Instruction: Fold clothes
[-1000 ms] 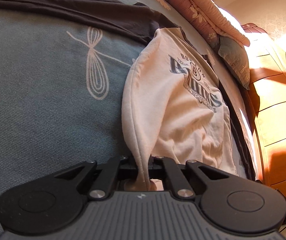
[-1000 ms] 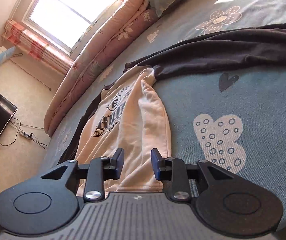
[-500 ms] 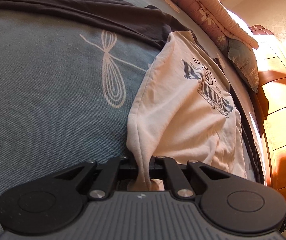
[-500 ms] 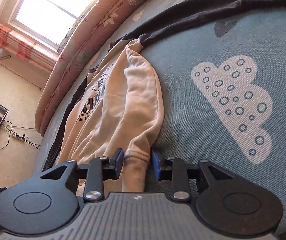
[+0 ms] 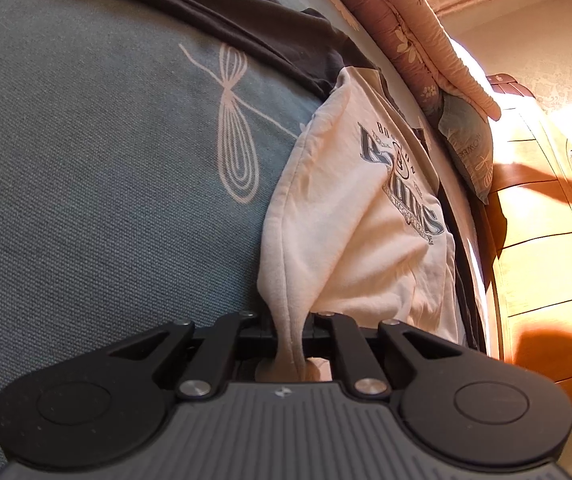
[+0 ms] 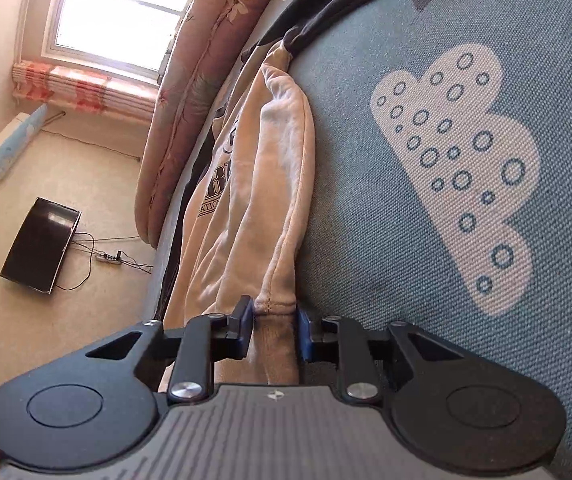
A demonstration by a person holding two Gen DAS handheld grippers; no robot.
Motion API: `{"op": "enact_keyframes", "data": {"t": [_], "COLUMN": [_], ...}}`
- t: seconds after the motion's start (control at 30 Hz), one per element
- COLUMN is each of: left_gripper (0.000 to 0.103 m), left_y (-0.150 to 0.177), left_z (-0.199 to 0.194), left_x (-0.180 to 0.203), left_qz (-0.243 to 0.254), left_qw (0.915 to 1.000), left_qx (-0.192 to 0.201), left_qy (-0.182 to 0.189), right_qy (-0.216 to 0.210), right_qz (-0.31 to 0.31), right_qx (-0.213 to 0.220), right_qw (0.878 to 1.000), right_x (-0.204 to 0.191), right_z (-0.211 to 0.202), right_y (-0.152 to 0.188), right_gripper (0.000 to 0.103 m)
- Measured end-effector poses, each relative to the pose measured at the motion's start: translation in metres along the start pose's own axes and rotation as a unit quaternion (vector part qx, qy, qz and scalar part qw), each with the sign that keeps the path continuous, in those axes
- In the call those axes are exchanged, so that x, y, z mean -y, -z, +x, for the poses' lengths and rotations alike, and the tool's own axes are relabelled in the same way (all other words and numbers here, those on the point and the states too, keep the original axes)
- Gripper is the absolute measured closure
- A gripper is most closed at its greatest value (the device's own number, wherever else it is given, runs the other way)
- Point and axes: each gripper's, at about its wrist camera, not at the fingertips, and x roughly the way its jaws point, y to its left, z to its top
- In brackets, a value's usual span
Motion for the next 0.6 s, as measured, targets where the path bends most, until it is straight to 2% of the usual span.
{"op": "enact_keyframes", "data": {"t": [0.17,0.3,0.37,0.4,0.5,0.6], "left_gripper": [0.094,0.094,0.094,0.095,0.100,0.100], "left_y": [0.001,0.003,0.002,0.001,0.002,0.005], "left_z": [0.001,0.002,0.004,0.005,0.001,-0.012], "left_x": [-0.001,-0.004,-0.004,-0.001,0.015,0.030], "left_qz": [-0.005,-0.011,-0.017,-0.018,0.008,0.028], "left_qw": [1.0000,0.9999,0.9998,0.9998,0.9997,0.9996], "left_qx": [0.003,0.005,0.003,0.002,-0.001,0.000], "left_qy": [0.003,0.012,0.012,0.007,-0.022,-0.003], "right_qy": [-0.011,-0.009,0.002,0.012,0.030,0.025], "right_qz": [-0.012,-0.016,-0.023,-0.024,-0.031,-0.051], "right_qx": [-0.002,-0.026,-0.020,-0.014,0.003,0.020], "right_qw": [1.000,1.000,1.000,1.000,0.999,0.998], "right_x": [-0.005,-0.008,-0.010,-0.011,-0.024,-0.046], "right_z": [0.017,0.005,0.000,0.001,0.002,-0.009], "right_y": [-0.014,0.002,0.009,0.010,0.009,0.005], "right_gripper": [0.081,0.080,0.083,0.090,0.091,0.091]}}
